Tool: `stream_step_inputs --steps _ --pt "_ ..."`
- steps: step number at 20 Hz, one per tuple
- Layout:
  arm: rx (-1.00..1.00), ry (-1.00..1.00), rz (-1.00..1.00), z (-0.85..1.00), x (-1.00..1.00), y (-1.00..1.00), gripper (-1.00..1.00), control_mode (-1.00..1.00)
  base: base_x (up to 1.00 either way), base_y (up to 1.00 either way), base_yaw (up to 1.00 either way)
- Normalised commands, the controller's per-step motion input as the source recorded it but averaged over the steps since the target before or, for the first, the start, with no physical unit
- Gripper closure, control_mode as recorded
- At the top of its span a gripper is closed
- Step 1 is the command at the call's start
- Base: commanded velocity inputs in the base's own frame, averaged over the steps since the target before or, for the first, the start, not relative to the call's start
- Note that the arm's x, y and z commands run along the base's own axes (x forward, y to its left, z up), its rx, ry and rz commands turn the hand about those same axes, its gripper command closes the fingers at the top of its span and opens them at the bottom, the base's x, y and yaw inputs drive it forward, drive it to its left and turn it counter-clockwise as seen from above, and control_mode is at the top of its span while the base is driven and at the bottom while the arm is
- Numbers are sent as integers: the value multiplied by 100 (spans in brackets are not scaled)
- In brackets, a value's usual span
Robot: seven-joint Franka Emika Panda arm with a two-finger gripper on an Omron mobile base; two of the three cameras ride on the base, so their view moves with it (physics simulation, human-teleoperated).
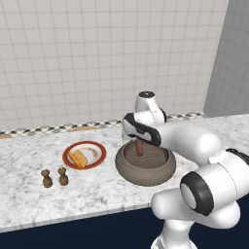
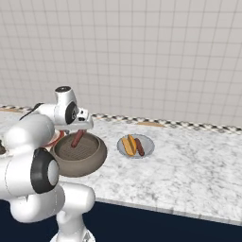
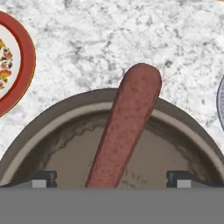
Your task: Place one bun and one sausage from the bowl on each plate.
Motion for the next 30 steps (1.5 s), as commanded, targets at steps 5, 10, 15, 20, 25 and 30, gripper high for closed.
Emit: stream_step_inputs --steps 5,10,15,20,25,30 --pt "8 4 0 -52 8 0 -100 -100 0 0 0" --pt "3 0 0 -51 0 0 -100 -100 0 0 0" --pt "1 0 0 -28 -4 0 100 -100 0 0 0" --pt "0 -6 0 4 -22 0 100 -100 0 0 0" --pt "2 -11 0 89 -46 51 100 -100 0 0 0" --pt "6 4 2 62 -3 100 100 -100 0 0 0"
